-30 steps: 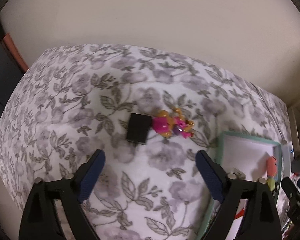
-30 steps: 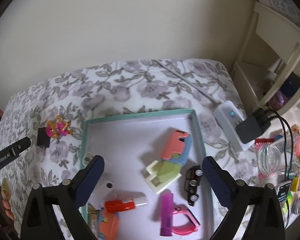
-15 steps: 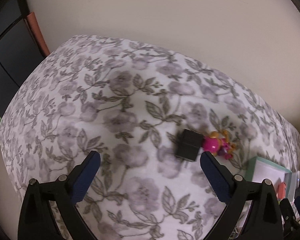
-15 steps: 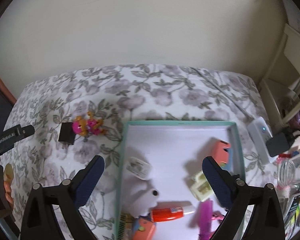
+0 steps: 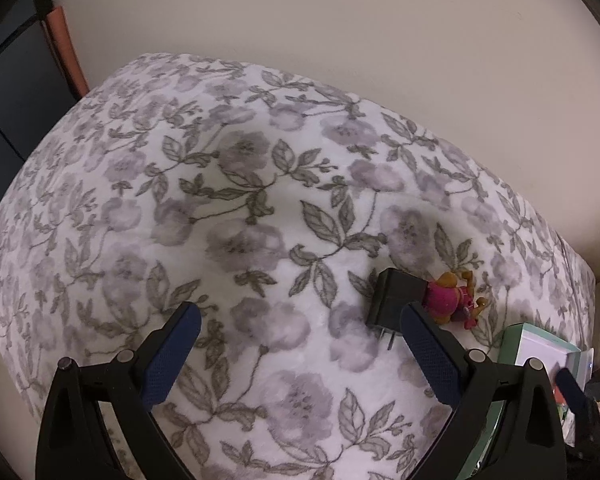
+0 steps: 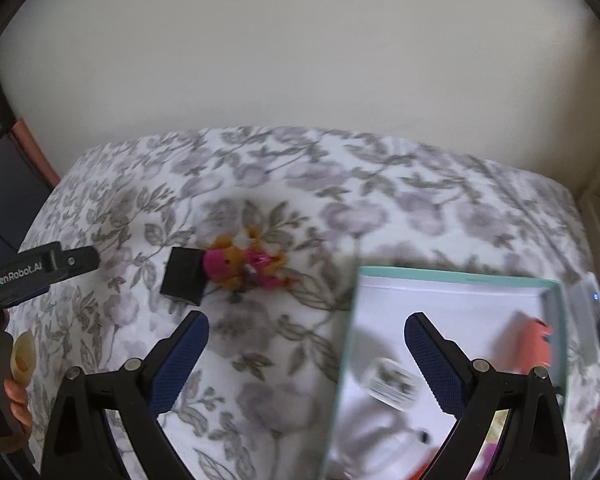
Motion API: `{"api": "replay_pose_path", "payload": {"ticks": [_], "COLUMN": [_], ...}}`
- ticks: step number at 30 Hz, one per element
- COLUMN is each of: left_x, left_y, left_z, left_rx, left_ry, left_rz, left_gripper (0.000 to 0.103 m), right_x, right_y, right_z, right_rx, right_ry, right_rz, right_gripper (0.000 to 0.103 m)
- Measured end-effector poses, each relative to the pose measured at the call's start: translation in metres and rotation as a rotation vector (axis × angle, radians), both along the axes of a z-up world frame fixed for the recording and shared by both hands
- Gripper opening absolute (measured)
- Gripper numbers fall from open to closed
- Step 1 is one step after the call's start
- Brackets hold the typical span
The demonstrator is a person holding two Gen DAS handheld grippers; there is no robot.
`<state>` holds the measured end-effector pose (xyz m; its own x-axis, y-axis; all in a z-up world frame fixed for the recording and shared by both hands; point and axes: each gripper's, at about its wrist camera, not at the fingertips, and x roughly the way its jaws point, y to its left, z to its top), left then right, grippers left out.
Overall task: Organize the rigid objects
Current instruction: 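Grasp the black charger with the left gripper while the right grasps the pink-brown toy figure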
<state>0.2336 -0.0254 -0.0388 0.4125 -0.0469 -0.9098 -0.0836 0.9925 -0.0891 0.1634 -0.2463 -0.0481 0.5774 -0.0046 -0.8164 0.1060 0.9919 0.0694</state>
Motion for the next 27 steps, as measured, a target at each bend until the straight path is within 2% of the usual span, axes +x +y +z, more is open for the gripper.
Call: {"api": "replay_pose_path", "payload": {"ticks": [15, 27], "left_x": [0.028, 0.038], "left_y": [-0.015, -0.016], "left_z": [-0.037, -0.052], "left_rx": [-0.057, -0.089], "left_ry": [0.001, -0.004], "left_rz": [-0.035, -0.040], "left_gripper": [0.100, 0.100], "right_x": [0.063, 0.087], "right_y": [0.020, 0.029], "right_z": [-0.052, -0.068], "right_rx": [0.052, 0.039], "right_ry": [0.069, 0.071], "right_rz": [0.012, 0.042], "right_gripper": [0.100, 0.100]}}
